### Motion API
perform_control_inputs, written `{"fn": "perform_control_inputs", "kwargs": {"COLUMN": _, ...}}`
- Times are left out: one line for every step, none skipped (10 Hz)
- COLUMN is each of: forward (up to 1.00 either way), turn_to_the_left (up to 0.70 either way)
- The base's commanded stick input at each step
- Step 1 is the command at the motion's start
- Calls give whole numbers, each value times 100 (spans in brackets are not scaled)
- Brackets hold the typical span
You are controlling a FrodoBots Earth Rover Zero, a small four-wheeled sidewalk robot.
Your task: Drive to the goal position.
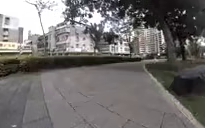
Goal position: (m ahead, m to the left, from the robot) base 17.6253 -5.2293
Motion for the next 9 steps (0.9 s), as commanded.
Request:
{"fn": "perform_control_inputs", "kwargs": {"forward": 85, "turn_to_the_left": 0}}
{"fn": "perform_control_inputs", "kwargs": {"forward": 85, "turn_to_the_left": 0}}
{"fn": "perform_control_inputs", "kwargs": {"forward": 85, "turn_to_the_left": 0}}
{"fn": "perform_control_inputs", "kwargs": {"forward": 85, "turn_to_the_left": -2}}
{"fn": "perform_control_inputs", "kwargs": {"forward": 85, "turn_to_the_left": -34}}
{"fn": "perform_control_inputs", "kwargs": {"forward": 85, "turn_to_the_left": -34}}
{"fn": "perform_control_inputs", "kwargs": {"forward": 85, "turn_to_the_left": -34}}
{"fn": "perform_control_inputs", "kwargs": {"forward": 85, "turn_to_the_left": -34}}
{"fn": "perform_control_inputs", "kwargs": {"forward": 85, "turn_to_the_left": -34}}
